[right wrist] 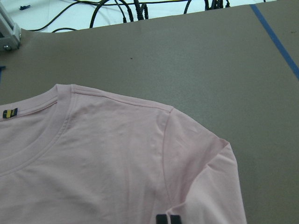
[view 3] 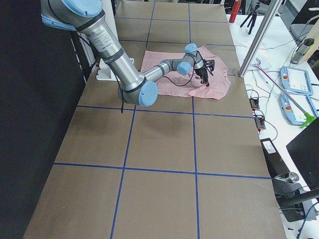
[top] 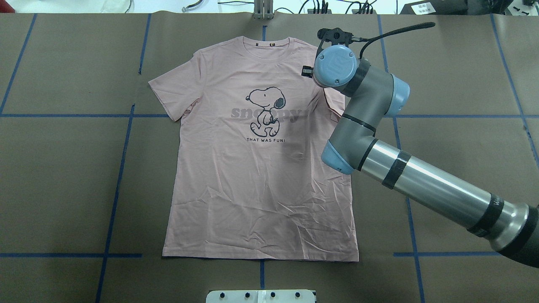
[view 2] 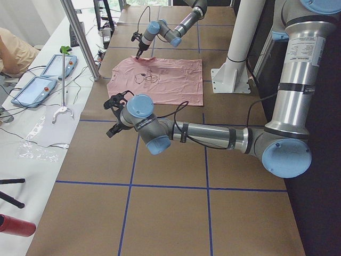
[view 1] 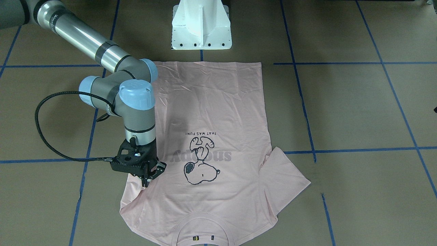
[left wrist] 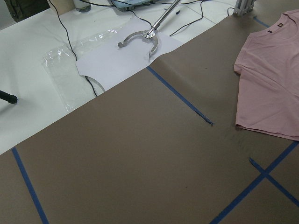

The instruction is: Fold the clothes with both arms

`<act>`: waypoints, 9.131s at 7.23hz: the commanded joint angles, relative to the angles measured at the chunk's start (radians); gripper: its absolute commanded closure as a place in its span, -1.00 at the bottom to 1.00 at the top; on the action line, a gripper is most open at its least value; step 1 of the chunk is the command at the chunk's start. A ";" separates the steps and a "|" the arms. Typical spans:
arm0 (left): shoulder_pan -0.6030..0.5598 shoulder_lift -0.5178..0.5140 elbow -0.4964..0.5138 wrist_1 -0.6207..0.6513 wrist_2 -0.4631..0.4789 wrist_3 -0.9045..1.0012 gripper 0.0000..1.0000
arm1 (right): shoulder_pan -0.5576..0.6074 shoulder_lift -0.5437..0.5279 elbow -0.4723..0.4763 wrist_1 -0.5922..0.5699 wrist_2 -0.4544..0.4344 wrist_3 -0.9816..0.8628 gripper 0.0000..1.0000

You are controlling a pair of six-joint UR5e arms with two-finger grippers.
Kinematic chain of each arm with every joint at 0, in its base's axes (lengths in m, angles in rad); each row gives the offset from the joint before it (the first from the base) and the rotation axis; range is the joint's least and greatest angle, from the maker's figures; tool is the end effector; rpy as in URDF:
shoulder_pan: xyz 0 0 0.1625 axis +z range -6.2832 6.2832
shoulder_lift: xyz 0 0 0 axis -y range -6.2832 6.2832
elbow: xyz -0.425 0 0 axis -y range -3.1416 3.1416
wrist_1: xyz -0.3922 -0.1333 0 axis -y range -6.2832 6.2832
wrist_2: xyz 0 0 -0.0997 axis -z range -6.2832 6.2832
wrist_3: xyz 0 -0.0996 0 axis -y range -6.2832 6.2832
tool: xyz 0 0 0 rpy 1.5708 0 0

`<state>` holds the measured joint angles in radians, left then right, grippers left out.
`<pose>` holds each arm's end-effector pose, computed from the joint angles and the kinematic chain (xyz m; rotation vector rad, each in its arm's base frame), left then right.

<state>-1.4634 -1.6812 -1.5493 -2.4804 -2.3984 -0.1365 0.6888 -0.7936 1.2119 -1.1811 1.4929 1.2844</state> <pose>-0.0009 -0.5514 0.5028 0.8392 0.8639 0.3869 -0.5257 -0.6155 0.3027 0.4467 -0.6841 0.4114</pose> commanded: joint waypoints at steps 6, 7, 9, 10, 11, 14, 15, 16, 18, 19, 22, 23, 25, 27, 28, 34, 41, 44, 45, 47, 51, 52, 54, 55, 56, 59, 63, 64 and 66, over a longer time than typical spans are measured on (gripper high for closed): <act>0.111 -0.008 -0.003 0.005 0.048 -0.192 -1.00 | 0.108 -0.007 0.052 -0.011 0.270 -0.237 -1.00; 0.174 -0.037 -0.012 0.003 0.106 -0.316 -1.00 | 0.180 -0.092 0.139 -0.008 0.376 -0.332 -1.00; 0.335 -0.112 0.000 0.006 0.267 -0.533 -0.84 | 0.340 -0.252 0.265 -0.006 0.565 -0.536 -1.00; 0.415 -0.158 0.023 0.014 0.344 -0.620 -0.73 | 0.401 -0.321 0.285 0.001 0.620 -0.657 -1.00; 0.481 -0.204 0.073 0.012 0.425 -0.706 -0.64 | 0.452 -0.391 0.310 0.006 0.662 -0.754 -1.00; 0.618 -0.377 0.308 0.002 0.648 -0.816 -0.42 | 0.477 -0.486 0.379 0.006 0.662 -0.800 -1.00; 0.618 -0.388 0.339 0.002 0.660 -0.815 -0.33 | 0.477 -0.486 0.379 0.006 0.662 -0.798 -1.00; 0.620 -0.394 0.354 0.002 0.662 -0.815 -0.25 | 0.477 -0.486 0.379 0.006 0.661 -0.797 -1.00; 0.620 -0.406 0.379 0.002 0.666 -0.813 -0.20 | 0.477 -0.486 0.377 0.006 0.659 -0.800 -1.00; 0.620 -0.423 0.402 0.002 0.697 -0.816 -0.16 | 0.477 -0.486 0.377 0.006 0.659 -0.801 -1.00; 0.620 -0.437 0.431 -0.008 0.711 -0.818 -0.07 | 0.477 -0.486 0.376 0.006 0.658 -0.801 -1.00; 0.621 -0.437 0.433 -0.012 0.713 -0.818 -0.01 | 0.477 -0.487 0.376 0.006 0.658 -0.801 -1.00; 0.632 -0.437 0.433 -0.020 0.713 -0.819 0.03 | 0.477 -0.487 0.374 0.006 0.656 -0.800 -1.00; 0.641 -0.434 0.433 -0.021 0.714 -0.819 0.08 | 0.477 -0.487 0.374 0.006 0.656 -0.797 -1.00; 0.641 -0.433 0.433 -0.021 0.713 -0.819 0.13 | 0.477 -0.487 0.374 0.006 0.656 -0.795 -1.00; 0.643 -0.428 0.433 -0.035 0.713 -0.819 0.54 | 0.477 -0.487 0.377 0.006 0.656 -0.792 -1.00; 0.646 -0.434 0.239 0.128 0.653 -0.822 1.00 | 0.477 -0.486 0.377 0.006 0.656 -0.790 -1.00; 0.722 -0.579 0.176 0.496 0.733 -1.000 1.00 | 0.477 -0.486 0.377 0.006 0.655 -0.790 -1.00; 0.736 -0.642 0.248 0.517 0.749 -1.029 1.00 | 0.475 -0.486 0.377 0.006 0.655 -0.790 -1.00; 0.738 -0.782 0.444 0.514 0.752 -1.068 1.00 | 0.475 -0.484 0.374 0.006 0.653 -0.790 -1.00; 0.745 -0.812 0.486 0.508 0.785 -1.072 0.43 | 0.475 -0.486 0.377 0.006 0.653 -0.783 -1.00; 0.749 -0.795 0.439 0.491 0.780 -0.999 -0.99 | 0.475 -0.486 0.379 0.006 0.655 -0.783 -1.00; 0.758 -0.659 0.182 0.500 0.718 -0.953 -1.00 | 0.469 -0.487 0.397 0.006 0.656 -0.702 -1.00; 0.758 -0.581 0.058 0.503 0.667 -0.945 -1.00 | 0.434 -0.496 0.446 0.003 0.653 -0.589 -1.00; 0.768 -0.528 -0.042 0.508 0.665 -0.946 -1.00 | 0.384 -0.541 0.531 0.000 0.632 -0.511 -1.00; 0.888 -0.302 -0.350 0.532 0.674 -1.038 -1.00 | 0.018 -0.764 0.876 -0.005 0.380 -0.082 -0.98; 1.176 -0.062 -0.553 0.526 0.813 -1.259 -1.00 | -0.533 -0.797 0.952 -0.011 -0.083 0.404 -0.57; 1.259 -0.019 -0.561 0.526 0.887 -1.355 -0.76 | -0.589 -0.797 0.969 -0.038 -0.124 0.430 -0.53; 1.311 0.032 -0.551 0.532 0.913 -1.436 0.10 | -0.601 -0.796 1.008 -0.095 -0.128 0.447 -0.47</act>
<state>-0.1899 -1.6863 -2.1028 -1.9515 -1.5079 -1.5242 0.1059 -1.5887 2.1979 -1.2483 1.3766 1.7166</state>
